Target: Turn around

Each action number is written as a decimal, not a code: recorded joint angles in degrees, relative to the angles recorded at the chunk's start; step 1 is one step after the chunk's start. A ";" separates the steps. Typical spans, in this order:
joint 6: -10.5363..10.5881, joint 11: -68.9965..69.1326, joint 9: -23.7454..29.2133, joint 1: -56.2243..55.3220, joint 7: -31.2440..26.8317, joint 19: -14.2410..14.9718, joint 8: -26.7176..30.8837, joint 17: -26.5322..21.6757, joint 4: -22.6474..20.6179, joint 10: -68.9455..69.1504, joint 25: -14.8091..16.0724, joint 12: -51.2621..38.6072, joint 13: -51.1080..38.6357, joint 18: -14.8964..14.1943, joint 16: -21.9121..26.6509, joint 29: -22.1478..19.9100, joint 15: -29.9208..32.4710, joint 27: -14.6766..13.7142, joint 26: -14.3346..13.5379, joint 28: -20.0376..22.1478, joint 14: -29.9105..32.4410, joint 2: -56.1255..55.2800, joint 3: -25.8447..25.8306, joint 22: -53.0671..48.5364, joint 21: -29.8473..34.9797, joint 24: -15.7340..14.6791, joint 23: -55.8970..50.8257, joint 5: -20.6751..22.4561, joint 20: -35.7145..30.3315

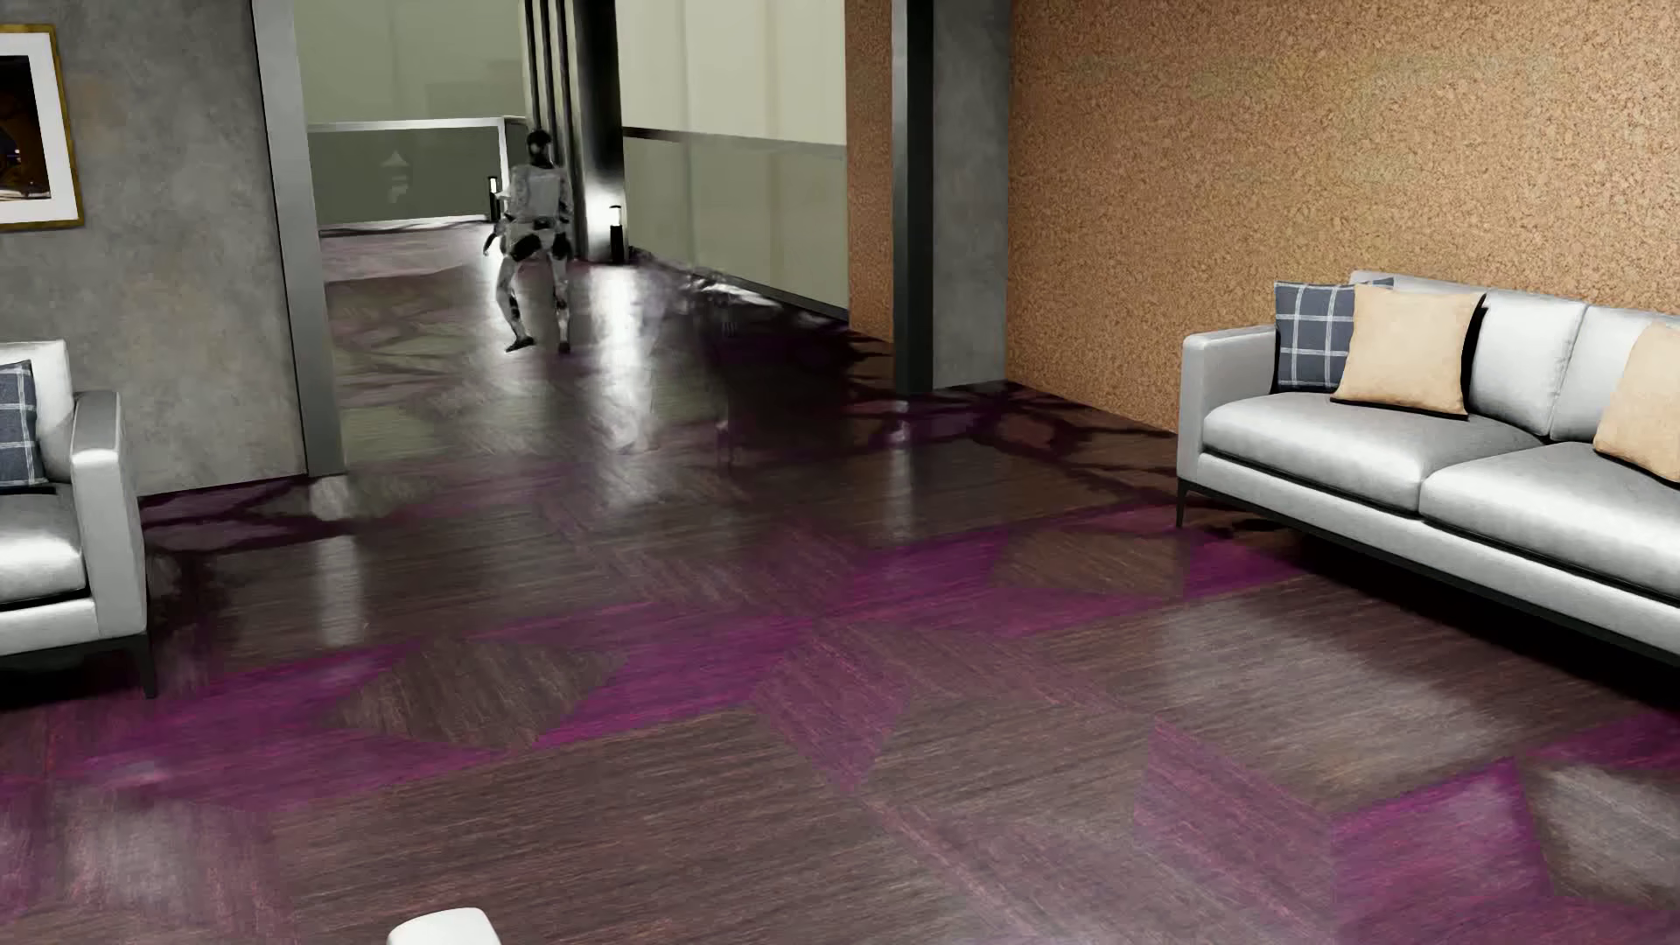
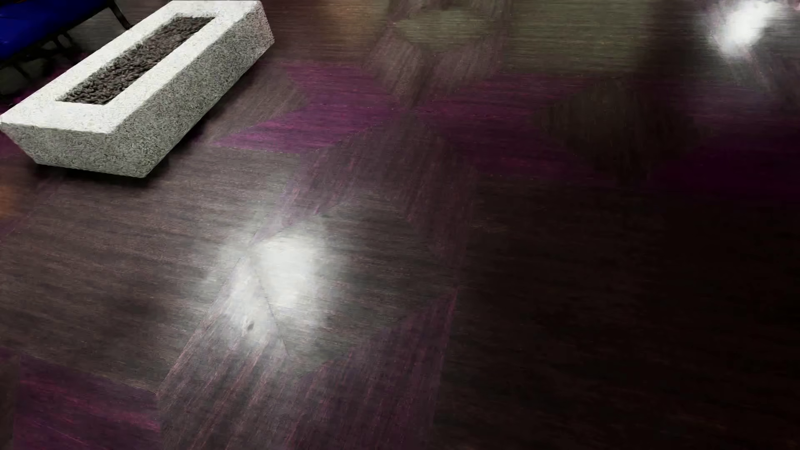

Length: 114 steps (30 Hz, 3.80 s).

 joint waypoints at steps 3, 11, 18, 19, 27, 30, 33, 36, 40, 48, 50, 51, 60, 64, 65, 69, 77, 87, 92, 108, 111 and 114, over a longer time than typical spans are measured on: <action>1.09 -0.27 -0.10 3.54 -2.42 1.32 2.36 -2.61 1.39 -20.82 -1.73 1.34 -7.90 -0.98 -0.88 1.06 -0.79 0.02 -1.02 -1.48 0.83 0.65 2.19 -1.17 1.60 -1.32 -0.97 2.12 0.32; -0.70 -2.46 -0.64 16.49 7.48 6.82 10.68 -0.96 -3.04 -36.84 2.06 -3.03 -11.66 5.34 -3.47 -6.08 1.85 -5.21 1.18 -8.57 -1.31 0.70 2.22 7.44 -3.15 4.14 -15.49 -0.84 -5.99; -5.95 6.46 0.58 19.84 12.48 8.15 18.45 0.09 -12.31 -40.93 -0.07 -4.53 -3.80 8.72 -4.26 1.87 4.50 1.05 -1.73 -2.34 -2.33 -6.37 1.80 3.97 -2.50 2.61 -5.45 -10.28 -5.49; -6.60 7.38 0.70 19.44 12.14 5.88 19.36 0.86 -12.79 -40.80 1.15 -4.79 -2.97 8.90 -3.44 1.30 3.68 3.18 -1.89 -2.35 -2.41 -6.97 1.61 3.96 -3.89 2.60 -1.92 -10.33 -5.79; -9.04 -4.19 -0.33 17.77 8.67 9.76 26.85 5.62 -11.55 -42.53 5.18 -4.64 11.19 7.78 -3.35 6.00 0.99 3.18 -1.22 2.38 -1.18 -2.47 1.58 5.67 -6.22 -1.71 -0.29 -0.84 2.89; -8.74 -3.28 -0.43 18.55 10.60 9.32 28.29 3.93 -9.40 -42.94 1.41 -1.65 7.28 6.56 -6.23 9.09 0.68 3.11 -1.23 0.68 -0.94 -3.66 2.04 7.77 -2.83 -1.78 -0.19 1.32 3.52; -8.39 -0.92 -0.15 18.93 10.87 7.85 28.37 3.93 -7.14 -42.46 0.99 -0.97 2.89 4.81 -7.37 4.54 -0.62 2.78 1.56 -4.44 -0.48 -4.24 2.37 9.90 -4.99 1.65 -3.35 3.30 0.58; -7.98 1.34 0.45 16.75 6.43 5.98 24.15 3.93 -5.79 -40.43 0.66 -1.62 0.26 3.05 -6.22 -0.62 -2.44 -0.11 1.47 -6.02 0.36 -3.63 2.38 9.90 -6.11 4.09 -7.91 3.62 -0.55; -6.47 3.82 1.75 9.42 -4.83 3.50 13.33 2.88 -6.19 -35.75 1.41 -3.11 -1.02 1.04 -4.25 -2.16 -4.83 -2.30 -2.67 -3.32 2.20 -2.42 2.80 2.36 -7.69 3.22 -12.54 2.26 -1.30; -2.88 -1.68 2.59 9.43 12.25 0.03 -7.71 -6.18 -3.30 -38.47 -2.26 -1.46 -10.04 5.17 -2.17 5.74 0.02 1.94 -3.84 -2.81 3.97 -0.50 2.74 -4.83 2.84 2.13 -0.76 -4.01 -5.02; -2.69 -4.04 2.04 12.97 15.80 -0.44 -10.12 -6.61 0.45 -29.50 -4.12 -0.91 -12.25 6.18 -1.62 6.16 1.96 2.04 -1.37 -3.65 1.01 0.17 2.74 -1.63 5.72 2.53 0.71 -4.11 -3.37; -2.57 -4.55 1.65 15.07 16.84 -0.64 -11.24 -6.49 2.18 -26.06 -3.58 -0.84 -12.39 7.63 -1.68 4.67 2.69 1.80 -0.18 -3.74 -0.15 0.29 2.60 0.37 5.06 2.29 -0.17 -4.39 -2.22; -0.06 -6.10 -1.06 29.90 38.43 0.11 -31.43 -2.67 5.64 -38.89 6.35 -5.14 2.97 0.60 -1.62 -5.60 12.89 -1.71 -0.88 -10.67 -4.77 4.91 1.38 7.35 -11.87 5.69 -12.49 -16.15 -3.99; -2.74 -6.05 -0.28 24.89 27.83 0.99 -24.53 -1.68 -7.57 -37.28 0.98 -5.76 5.13 6.21 -2.60 6.10 5.98 1.65 -3.76 -4.04 -8.03 5.75 2.88 2.57 -4.01 3.94 -1.36 -27.40 -4.81; -3.26 -5.09 -0.13 23.98 24.28 0.14 -15.22 -1.25 -10.32 -36.68 0.73 -6.25 5.61 7.45 -2.63 8.46 2.36 1.72 -3.66 -2.84 -8.81 4.01 2.42 2.02 -3.05 3.52 0.14 -27.87 -5.19; -4.09 5.40 0.12 21.60 11.38 2.51 26.28 3.27 -15.85 -34.66 2.06 -8.02 7.42 9.92 -0.98 2.40 -0.60 2.65 -1.23 -2.01 -10.23 -4.79 0.10 3.69 -6.77 1.73 -1.76 -12.50 -6.96; -8.69 15.80 1.56 19.79 -3.93 0.77 24.84 2.72 -21.63 -34.91 -4.37 -6.69 3.19 9.97 0.33 0.54 1.73 -1.63 2.15 -0.27 -11.97 -21.93 -0.45 7.70 -1.78 -0.72 -10.13 4.81 -7.71; -7.27 -1.51 1.87 14.73 -20.39 -1.75 17.06 2.21 -21.22 -15.68 -5.11 3.48 -6.80 3.77 -4.94 9.06 6.08 1.27 2.43 -3.23 -4.72 -10.30 2.70 11.40 9.51 -1.21 0.49 6.56 -5.77; -4.72 2.32 3.21 1.56 -16.98 -1.12 8.31 1.89 -22.01 5.31 1.05 2.13 -8.48 -2.78 -1.74 -3.69 0.61 -3.28 2.57 -10.49 4.75 -5.90 -1.36 13.23 2.67 5.03 -7.66 2.28 -9.29; -0.55 -1.05 -0.01 14.37 5.81 4.78 11.23 2.21 -8.41 -42.11 5.27 -15.33 2.99 5.88 3.95 -1.19 -0.19 1.63 -5.61 -2.36 1.73 -2.01 0.32 -2.72 -4.78 2.46 -3.64 -2.22 -12.46; -1.66 -1.41 -0.46 15.91 5.03 5.76 10.34 6.13 -9.80 -42.51 7.50 -13.90 8.01 6.51 2.80 1.94 -0.38 5.42 -5.94 -2.21 1.02 0.09 0.58 -4.22 -8.35 1.51 0.58 -3.53 -13.25; -3.17 -1.85 -0.82 17.34 4.28 6.54 9.28 8.91 -10.37 -42.43 8.87 -11.92 11.49 6.80 1.34 4.11 -0.55 4.27 -3.45 -3.44 0.26 2.40 0.84 -1.91 -11.87 2.10 0.43 -4.10 -12.59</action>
